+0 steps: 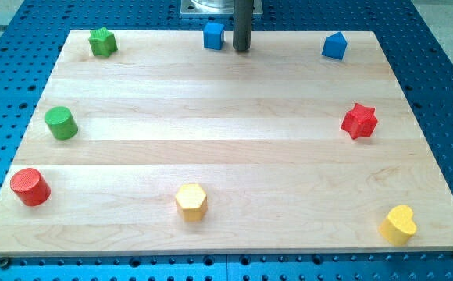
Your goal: Move your arm above the red star
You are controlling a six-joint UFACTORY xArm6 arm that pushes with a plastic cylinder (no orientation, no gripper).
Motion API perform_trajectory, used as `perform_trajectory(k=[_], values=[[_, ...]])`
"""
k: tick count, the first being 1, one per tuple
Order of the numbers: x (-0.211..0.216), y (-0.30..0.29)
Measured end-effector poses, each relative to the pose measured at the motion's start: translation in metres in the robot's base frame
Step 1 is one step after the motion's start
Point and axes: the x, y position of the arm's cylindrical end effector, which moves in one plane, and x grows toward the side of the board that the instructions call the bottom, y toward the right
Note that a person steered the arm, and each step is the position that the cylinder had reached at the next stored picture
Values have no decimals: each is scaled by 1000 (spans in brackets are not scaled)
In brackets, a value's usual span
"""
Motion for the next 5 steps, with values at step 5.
perform_trajectory(k=[5], values=[[2,1]])
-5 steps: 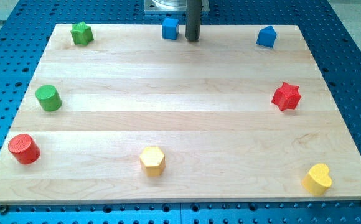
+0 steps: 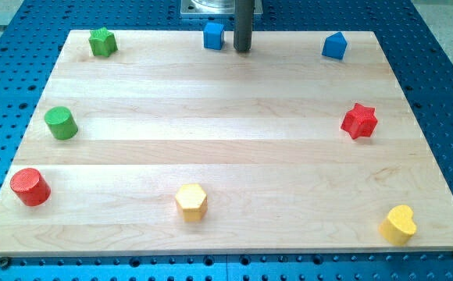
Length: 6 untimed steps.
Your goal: Move your arm above the red star
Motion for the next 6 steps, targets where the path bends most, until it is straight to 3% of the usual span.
perform_trajectory(k=[2,3,6], values=[[4,0],[69,5],[96,-5]])
